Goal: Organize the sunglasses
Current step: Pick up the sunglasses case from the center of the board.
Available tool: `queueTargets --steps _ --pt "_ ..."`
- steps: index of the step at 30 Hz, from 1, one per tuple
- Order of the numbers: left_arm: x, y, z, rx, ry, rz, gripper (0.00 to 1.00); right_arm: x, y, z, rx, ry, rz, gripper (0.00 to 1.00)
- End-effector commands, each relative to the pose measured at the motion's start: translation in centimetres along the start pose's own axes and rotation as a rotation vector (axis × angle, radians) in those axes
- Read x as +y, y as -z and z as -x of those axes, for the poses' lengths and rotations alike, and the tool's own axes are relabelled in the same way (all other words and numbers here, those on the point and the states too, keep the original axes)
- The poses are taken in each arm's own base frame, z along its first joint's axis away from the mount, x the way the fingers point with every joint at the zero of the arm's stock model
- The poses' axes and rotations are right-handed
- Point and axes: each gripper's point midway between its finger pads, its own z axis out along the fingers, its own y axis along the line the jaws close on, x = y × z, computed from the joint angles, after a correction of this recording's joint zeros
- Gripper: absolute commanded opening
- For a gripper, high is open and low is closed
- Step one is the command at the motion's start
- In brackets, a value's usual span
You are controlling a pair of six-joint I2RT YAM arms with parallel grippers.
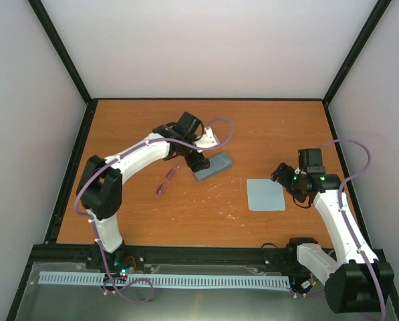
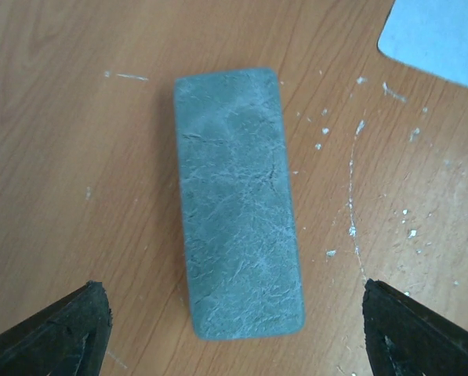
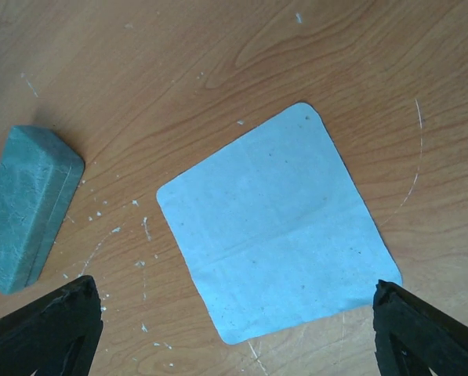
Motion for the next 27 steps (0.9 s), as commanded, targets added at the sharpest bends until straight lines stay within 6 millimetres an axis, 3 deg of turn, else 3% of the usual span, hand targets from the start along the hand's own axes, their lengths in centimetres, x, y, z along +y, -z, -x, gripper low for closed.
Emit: queueTargets --steps 1,13,27 --pt "-1.4 -2.3 -1.0 0.101 -0.117 0.026 0.87 1.0 1.1 0.8 -0.013 -0.012 0.024 0.93" --pt "-1.5 -5.9 -2.6 0.197 -0.092 0.041 0.88 1.0 -0.2 -0.4 0.033 -0.003 0.053 0.95" --pt "-1.5 -7.8 -2.8 0.186 -0.113 0.027 0.85 0.4 0.1 -1.2 0.024 -0.044 0.062 0.94"
